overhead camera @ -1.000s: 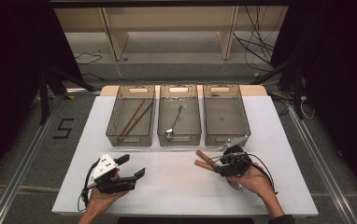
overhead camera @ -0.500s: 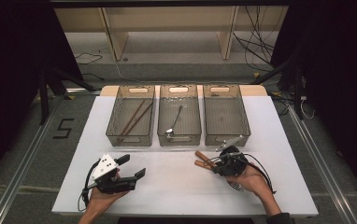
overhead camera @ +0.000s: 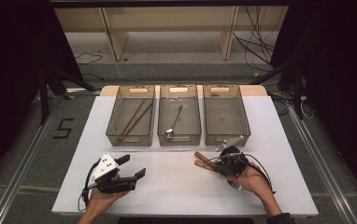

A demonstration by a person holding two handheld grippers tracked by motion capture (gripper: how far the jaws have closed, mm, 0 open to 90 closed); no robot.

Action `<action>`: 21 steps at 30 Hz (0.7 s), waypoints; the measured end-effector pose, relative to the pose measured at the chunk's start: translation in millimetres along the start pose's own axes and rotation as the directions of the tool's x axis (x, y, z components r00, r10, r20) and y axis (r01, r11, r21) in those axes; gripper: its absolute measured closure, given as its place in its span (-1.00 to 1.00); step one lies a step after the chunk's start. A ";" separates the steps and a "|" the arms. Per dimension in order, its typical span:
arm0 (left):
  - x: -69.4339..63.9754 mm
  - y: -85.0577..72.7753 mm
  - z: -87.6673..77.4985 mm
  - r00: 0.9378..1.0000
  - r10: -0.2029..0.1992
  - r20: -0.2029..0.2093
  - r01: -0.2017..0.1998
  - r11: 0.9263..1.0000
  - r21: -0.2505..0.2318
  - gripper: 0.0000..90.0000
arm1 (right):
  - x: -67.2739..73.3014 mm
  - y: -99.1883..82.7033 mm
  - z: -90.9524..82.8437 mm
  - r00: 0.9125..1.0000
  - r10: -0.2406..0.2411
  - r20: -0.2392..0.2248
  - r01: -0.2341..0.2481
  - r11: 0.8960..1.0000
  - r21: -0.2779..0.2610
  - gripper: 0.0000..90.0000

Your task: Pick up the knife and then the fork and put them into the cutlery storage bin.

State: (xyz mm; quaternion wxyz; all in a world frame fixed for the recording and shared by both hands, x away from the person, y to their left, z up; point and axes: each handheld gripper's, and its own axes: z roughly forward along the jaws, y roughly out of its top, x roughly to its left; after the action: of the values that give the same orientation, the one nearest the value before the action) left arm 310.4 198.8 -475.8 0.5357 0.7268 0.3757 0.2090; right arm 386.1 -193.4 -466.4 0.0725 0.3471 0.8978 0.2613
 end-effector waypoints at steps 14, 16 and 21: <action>-0.1 0.2 -0.3 1.000 0.000 -0.002 0.000 1.000 -0.004 -0.59 | 0.7 0.1 -10.8 1.000 0.003 0.028 -0.001 0.998 -0.055 0.73; 0.0 0.1 -0.1 1.000 -0.001 -0.002 0.001 1.000 -0.004 -0.59 | 0.0 0.0 -12.0 0.999 0.005 0.033 -0.003 0.998 -0.064 0.73; -0.2 0.0 0.0 1.000 -0.002 -0.002 0.002 1.000 -0.004 -0.59 | -0.7 -0.4 -14.0 0.999 0.011 0.039 -0.008 0.998 -0.068 0.73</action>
State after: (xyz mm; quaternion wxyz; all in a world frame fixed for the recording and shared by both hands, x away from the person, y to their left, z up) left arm 310.3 198.7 -475.8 0.5370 0.7250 0.3765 0.2102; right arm 382.0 -199.9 -454.7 0.1008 0.3538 0.8852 0.2848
